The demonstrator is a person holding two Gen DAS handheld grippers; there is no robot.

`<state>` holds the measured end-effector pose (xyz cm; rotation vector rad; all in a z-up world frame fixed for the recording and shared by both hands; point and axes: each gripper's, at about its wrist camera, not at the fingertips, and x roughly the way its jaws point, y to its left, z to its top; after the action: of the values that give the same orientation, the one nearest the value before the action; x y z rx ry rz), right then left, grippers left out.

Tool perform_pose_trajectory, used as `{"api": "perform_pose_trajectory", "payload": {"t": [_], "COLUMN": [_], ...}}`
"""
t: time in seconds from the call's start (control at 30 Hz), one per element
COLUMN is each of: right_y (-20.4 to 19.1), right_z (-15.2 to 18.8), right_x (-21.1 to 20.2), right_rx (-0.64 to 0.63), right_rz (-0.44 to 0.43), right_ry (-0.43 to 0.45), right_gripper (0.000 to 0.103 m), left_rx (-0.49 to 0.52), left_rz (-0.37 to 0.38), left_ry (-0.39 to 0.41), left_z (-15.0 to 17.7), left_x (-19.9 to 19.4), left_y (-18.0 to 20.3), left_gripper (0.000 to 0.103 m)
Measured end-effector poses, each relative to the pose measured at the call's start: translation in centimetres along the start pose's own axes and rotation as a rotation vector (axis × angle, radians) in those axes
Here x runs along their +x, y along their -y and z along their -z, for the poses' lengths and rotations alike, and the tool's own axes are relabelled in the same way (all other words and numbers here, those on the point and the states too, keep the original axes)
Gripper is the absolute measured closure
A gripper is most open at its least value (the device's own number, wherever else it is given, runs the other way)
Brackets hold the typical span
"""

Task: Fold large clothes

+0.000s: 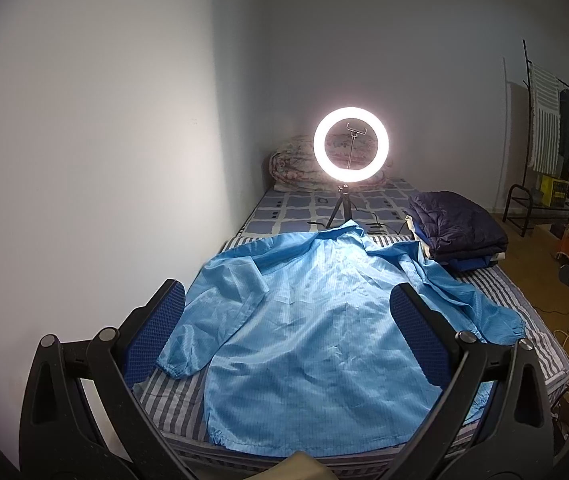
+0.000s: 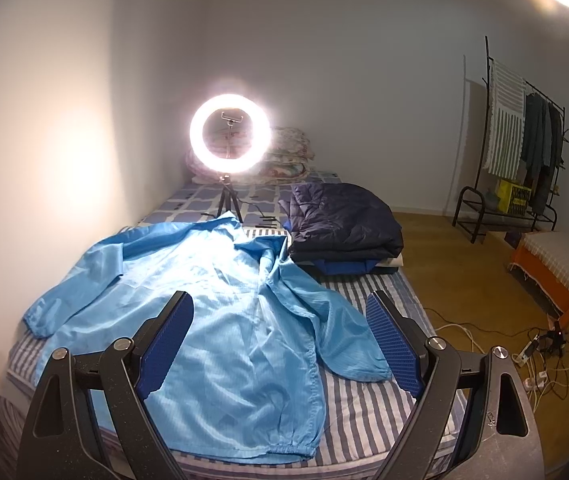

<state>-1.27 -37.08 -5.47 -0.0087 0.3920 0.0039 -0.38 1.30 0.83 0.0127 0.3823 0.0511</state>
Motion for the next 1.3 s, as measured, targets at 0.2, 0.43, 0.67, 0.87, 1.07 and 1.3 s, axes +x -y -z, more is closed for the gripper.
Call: {"api": "perform_pose_trajectory", "payload": {"t": [0.2, 0.43, 0.67, 0.87, 1.07, 1.3], "right_y": [-0.06, -0.06, -0.05, -0.18, -0.26, -0.31], "right_z": [-0.06, -0.05, -0.02, -0.12, -0.37, -0.41], "right_x": [-0.03, -0.06, -0.04, -0.11, -0.36, -0.36], "right_rx": [0.001, -0.001, 0.0, 0.001, -0.003, -0.005], "right_rz": [0.002, 0.002, 0.001, -0.001, -0.002, -0.002], "right_ry": [-0.001, 0.0, 0.0, -0.002, 0.002, 0.003], "right_gripper": [0.015, 0.015, 0.015, 0.015, 0.015, 0.015], "left_rx": [-0.001, 0.001, -0.001, 0.0, 0.001, 0.002], "left_rz": [0.0, -0.001, -0.008, -0.013, -0.016, -0.015], "left_ry": [0.001, 0.004, 0.002, 0.008, 0.012, 0.011], "left_z": [-0.07, -0.05, -0.39, -0.62, -0.73, -0.61], "left_x": [0.11, 0.08, 0.23, 0.14, 0.06, 0.01], "left_y": [-0.08, -0.17, -0.43, -0.65, -0.72, -0.73], "left_gripper": [0.0, 0.0, 0.0, 0.0, 0.0, 0.0]}}
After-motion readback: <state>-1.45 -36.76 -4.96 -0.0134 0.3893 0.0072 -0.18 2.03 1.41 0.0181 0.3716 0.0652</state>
